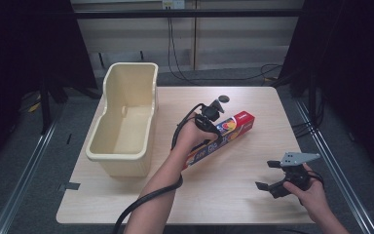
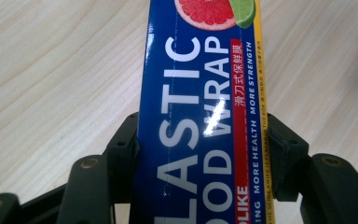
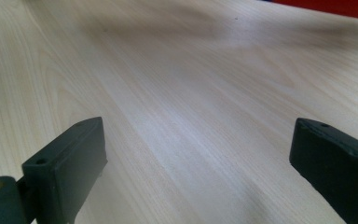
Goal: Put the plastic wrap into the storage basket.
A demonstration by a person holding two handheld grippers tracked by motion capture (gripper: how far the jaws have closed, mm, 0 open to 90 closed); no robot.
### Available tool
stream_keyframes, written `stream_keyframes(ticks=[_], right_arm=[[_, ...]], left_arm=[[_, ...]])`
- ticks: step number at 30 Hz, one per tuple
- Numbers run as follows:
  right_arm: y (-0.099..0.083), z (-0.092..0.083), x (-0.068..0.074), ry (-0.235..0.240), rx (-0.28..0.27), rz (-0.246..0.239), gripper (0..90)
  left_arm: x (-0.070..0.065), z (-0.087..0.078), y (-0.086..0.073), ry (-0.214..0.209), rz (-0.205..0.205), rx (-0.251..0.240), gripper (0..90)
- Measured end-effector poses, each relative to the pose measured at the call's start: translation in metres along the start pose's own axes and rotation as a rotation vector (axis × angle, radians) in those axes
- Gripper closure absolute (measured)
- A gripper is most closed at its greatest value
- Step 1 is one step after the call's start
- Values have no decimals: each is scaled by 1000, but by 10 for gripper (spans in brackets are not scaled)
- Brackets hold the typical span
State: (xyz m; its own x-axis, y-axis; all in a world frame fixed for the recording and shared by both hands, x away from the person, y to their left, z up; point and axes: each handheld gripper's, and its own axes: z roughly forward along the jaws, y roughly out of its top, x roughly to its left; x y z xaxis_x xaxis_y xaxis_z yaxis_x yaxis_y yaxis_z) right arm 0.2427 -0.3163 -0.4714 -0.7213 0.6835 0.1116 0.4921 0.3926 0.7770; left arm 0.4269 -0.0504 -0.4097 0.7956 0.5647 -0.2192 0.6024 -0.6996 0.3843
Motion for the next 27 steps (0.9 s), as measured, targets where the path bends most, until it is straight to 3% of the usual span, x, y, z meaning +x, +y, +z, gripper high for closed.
stream_keyframes(ticks=[27], right_arm=[[2, 0, 2, -5, -9, -7, 37]], left_arm=[[6, -85, 1, 61, -110, -27, 412]])
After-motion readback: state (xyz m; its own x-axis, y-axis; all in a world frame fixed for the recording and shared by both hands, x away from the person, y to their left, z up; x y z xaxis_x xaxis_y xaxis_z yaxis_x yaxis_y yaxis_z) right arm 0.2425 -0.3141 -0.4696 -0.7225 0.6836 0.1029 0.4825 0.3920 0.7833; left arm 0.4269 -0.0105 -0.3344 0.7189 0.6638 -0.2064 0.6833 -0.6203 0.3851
